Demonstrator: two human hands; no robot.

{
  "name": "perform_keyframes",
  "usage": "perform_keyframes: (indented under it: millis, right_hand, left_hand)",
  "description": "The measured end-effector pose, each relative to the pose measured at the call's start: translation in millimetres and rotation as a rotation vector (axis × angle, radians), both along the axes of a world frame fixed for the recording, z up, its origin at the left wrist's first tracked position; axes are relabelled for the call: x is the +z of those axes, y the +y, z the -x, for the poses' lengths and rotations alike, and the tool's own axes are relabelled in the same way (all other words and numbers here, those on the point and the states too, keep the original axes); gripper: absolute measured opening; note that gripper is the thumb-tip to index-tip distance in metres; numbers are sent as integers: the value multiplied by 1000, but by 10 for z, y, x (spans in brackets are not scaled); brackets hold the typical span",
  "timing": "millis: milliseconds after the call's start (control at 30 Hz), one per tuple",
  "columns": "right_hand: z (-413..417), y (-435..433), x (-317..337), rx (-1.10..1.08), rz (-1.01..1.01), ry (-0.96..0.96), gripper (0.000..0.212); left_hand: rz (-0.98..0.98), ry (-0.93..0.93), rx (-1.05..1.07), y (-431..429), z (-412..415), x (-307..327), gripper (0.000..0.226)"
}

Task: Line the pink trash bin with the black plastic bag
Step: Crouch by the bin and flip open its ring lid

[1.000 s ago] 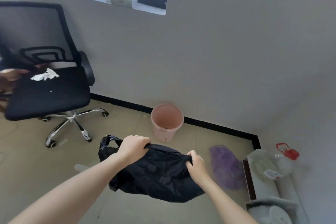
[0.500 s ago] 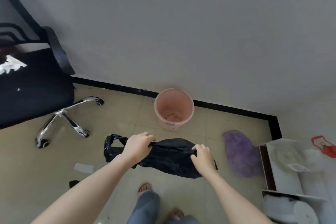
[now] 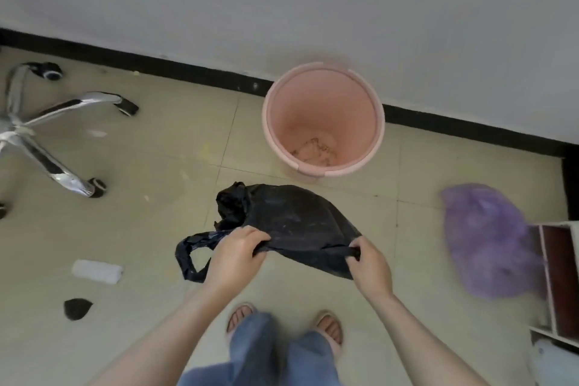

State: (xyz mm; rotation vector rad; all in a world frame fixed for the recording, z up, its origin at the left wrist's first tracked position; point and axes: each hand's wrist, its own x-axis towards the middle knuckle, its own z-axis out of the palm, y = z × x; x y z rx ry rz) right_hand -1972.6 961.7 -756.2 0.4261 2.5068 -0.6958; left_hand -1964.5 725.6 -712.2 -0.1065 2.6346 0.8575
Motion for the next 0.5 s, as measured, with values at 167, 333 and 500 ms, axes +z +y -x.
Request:
perform_keyframes:
  millis: [167, 333, 500]
  right_hand:
    - [311, 128, -939, 40, -110, 121, 15]
    - [755, 209, -1728, 155, -165, 253, 21]
    - [1035, 346, -2338, 240, -249, 229, 24]
  left_hand:
    - [28, -14, 46, 22, 386, -1100, 23]
    - [181, 155, -50, 16, 905, -2002, 21]
    - [431, 127, -326, -46, 1251, -2729, 24]
